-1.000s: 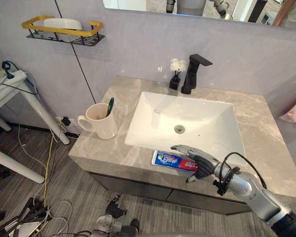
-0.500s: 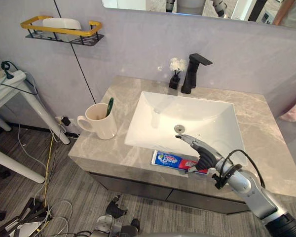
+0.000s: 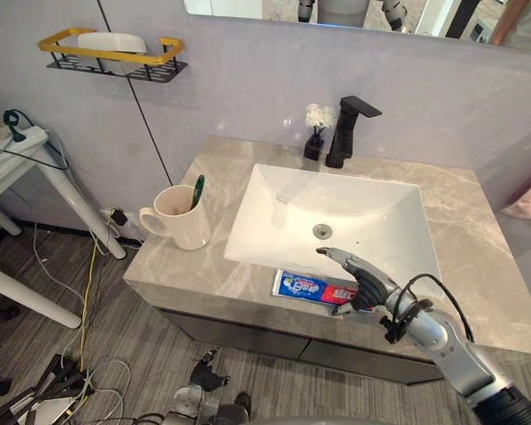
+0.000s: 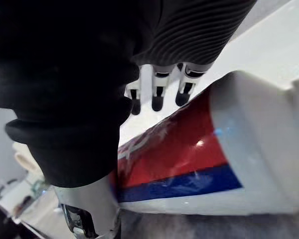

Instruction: Organize washtable

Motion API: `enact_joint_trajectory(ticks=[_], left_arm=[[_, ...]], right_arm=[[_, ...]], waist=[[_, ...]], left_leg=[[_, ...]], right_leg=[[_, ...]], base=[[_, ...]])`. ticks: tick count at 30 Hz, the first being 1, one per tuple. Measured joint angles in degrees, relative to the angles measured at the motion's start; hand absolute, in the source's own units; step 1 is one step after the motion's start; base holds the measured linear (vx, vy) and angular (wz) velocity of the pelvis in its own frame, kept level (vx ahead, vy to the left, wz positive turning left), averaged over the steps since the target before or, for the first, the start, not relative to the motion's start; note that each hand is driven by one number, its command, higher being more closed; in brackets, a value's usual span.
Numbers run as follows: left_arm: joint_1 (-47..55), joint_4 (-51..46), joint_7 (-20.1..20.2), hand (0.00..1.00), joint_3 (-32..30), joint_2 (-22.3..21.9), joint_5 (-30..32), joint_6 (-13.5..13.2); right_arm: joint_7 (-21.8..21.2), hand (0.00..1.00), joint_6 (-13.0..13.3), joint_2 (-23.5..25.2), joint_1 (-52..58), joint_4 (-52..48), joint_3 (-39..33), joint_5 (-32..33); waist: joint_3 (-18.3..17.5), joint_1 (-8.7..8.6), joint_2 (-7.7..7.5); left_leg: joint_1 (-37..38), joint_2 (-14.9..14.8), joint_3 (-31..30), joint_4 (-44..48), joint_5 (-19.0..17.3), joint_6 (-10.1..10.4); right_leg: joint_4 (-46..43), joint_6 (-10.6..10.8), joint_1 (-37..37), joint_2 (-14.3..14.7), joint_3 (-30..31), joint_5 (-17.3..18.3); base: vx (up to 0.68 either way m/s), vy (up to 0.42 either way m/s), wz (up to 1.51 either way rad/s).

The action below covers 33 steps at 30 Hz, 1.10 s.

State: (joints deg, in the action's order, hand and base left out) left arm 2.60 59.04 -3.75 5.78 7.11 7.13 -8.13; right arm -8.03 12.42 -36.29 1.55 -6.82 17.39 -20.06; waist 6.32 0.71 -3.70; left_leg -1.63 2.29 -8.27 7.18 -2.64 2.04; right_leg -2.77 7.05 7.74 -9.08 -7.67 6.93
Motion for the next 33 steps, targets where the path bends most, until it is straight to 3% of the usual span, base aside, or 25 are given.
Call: enact_joint_trajectory(ticks=[2, 3, 11, 25, 33], left_arm=[[-0.1, 0.0, 0.0, 0.0, 0.3, 0.1, 0.0, 0.0], [-0.1, 0.0, 0.0, 0.0, 0.3, 0.1, 0.0, 0.0], [-0.1, 0.0, 0.0, 0.0, 0.4, 0.0, 0.0, 0.0], [0.1, 0.0, 0.0, 0.0, 0.0, -0.1, -2.3, 0.0], [2.0, -0.1, -1.3, 0.0, -9.0, -0.1, -6.9, 0.0]], right_arm=[[0.1, 0.0, 0.0, 0.0, 0.0, 0.1, -0.1, -1.1], [0.2, 1.0, 0.0, 0.0, 0.0, 0.2, -0.1, -1.4], [0.0, 1.0, -0.5, -0.1, -0.2, 2.2, -0.7, -5.4], [-0.6, 1.0, -0.4, -1.2, -3.8, 3.0, -1.1, -4.7], [0.6, 1.0, -0.4, -0.7, -1.4, -1.4, -1.1, -4.6]], waist=[[0.0, 0.06, 0.01], [0.0, 0.04, 0.01], [0.0, 0.1, 0.01], [-0.1, 0.21, -0.03], [0.0, 0.15, 0.15]], left_leg=[[0.0, 0.0, 0.0, 0.0, 0.0, 0.0], [0.0, 0.0, 0.0, 0.0, 0.0, 0.0], [0.0, 0.0, 0.0, 0.0, 0.0, 0.0], [-0.2, 0.1, -0.5, 0.0, 0.0, 0.0], [-0.3, 0.1, -0.7, 0.0, 0.0, 0.0]], right_leg=[[0.0, 0.0, 0.0, 0.0, 0.0, 0.0], [0.0, 0.0, 0.0, 0.0, 0.0, 0.0], [0.0, 0.0, 0.0, 0.0, 0.0, 0.0], [0.2, 0.1, -0.1, 0.0, 0.0, -0.1], [0.2, 0.1, 0.0, 0.0, -0.1, -0.1]], base=[[0.0, 0.0, 0.0], [0.0, 0.0, 0.0], [0.0, 0.0, 0.0], [0.0, 0.0, 0.01], [0.0, 0.0, 0.0]])
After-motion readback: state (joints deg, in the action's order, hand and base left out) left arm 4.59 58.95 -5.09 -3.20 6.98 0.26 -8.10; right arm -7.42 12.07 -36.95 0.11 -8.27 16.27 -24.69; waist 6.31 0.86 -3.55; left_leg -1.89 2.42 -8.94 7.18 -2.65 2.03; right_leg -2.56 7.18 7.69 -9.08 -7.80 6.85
